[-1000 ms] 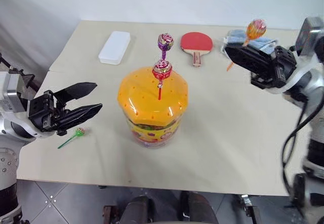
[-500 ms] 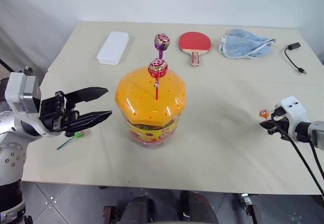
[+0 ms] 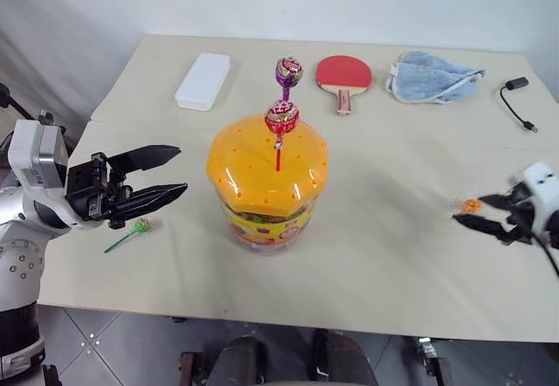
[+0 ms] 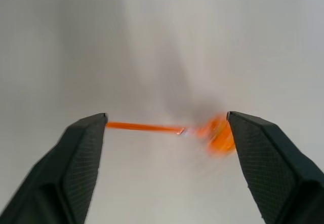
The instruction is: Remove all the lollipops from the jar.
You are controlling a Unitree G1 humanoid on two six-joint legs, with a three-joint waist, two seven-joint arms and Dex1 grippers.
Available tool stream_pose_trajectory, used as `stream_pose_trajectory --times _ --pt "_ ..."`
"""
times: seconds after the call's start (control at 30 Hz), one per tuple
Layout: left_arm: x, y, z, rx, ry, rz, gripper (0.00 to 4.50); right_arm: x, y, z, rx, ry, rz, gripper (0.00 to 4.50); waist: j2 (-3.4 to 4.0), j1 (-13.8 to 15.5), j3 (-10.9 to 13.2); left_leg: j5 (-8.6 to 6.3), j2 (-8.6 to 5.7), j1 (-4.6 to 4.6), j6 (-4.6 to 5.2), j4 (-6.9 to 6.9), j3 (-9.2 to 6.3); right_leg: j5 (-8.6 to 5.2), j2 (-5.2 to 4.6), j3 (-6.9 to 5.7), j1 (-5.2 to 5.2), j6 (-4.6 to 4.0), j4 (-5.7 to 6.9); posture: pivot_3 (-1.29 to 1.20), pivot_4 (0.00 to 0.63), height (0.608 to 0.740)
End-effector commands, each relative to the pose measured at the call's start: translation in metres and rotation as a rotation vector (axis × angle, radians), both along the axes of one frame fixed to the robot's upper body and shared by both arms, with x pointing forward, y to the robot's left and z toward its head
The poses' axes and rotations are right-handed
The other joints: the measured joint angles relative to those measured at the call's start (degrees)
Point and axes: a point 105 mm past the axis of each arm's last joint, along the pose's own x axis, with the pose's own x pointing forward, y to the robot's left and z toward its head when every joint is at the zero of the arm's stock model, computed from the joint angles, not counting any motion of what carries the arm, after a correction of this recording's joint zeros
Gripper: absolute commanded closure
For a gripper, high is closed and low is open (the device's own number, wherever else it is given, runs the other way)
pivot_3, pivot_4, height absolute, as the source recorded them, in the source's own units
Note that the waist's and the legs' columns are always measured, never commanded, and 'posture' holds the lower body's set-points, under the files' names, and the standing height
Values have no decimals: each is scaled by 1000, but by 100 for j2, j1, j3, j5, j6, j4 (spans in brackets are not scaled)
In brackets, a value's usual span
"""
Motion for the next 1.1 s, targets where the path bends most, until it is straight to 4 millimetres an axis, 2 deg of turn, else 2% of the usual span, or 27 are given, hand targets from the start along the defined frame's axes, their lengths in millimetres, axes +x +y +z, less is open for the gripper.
stream_pose_trajectory --times 0.03,0.13,0.2,0.3,0.33,0.53,0.87,0.97,1.1 --pt "0 2 5 5 -37 -2 1513 -8 39 64 119 -282 276 707 0 -8 0 0 1 0 0 0 1 0 2 0 0 0 -1 0 150 740" --pt "2 5 5 -3 -34 0 1513 -23 91 91 274 -374 514 707 0 -48 0 -3 15 6 -10 0 -1 1 16 5 0 -4 1 0 150 740" --pt "3 6 5 -7 -31 0 1513 -30 117 99 330 -370 612 707 -1 -51 1 -4 20 2 -14 0 -9 -1 16 20 -1 -9 3 0 150 740" --pt "3 9 6 -9 -14 -3 1513 -52 180 109 367 -386 847 707 -1 -51 1 -4 18 1 -15 0 -13 -2 11 23 -1 -11 2 0 150 740" --pt "4 9 7 -10 -12 -5 1513 -57 190 111 382 -392 889 707 -2 -53 1 -5 18 0 -15 0 -14 -2 11 23 -3 -11 2 0 150 740" --pt "3 7 9 -12 2 -37 1513 -65 230 105 359 -364 1049 707 -9 6 3 -7 5 -7 -13 1 -23 0 -1 20 -3 -8 -4 0 150 740" --pt "0 7 5 -14 19 -41 1513 -48 275 99 367 -322 1093 707 -9 -85 3 -6 10 -7 -13 1 -20 -2 7 18 -9 -12 5 0 150 740" --pt "-1 6 3 -18 15 -34 1513 -49 285 101 377 -331 1109 1323 -9 -117 2 -6 9 -8 -13 1 -20 -2 6 17 -10 -11 5 0 150 740" --pt "-2 5 4 -24 8 -28 1513 -48 292 104 397 -338 1115 2707 -9 -142 3 -6 10 -8 -13 0 -20 -2 8 17 -11 -12 6 0 150 740"
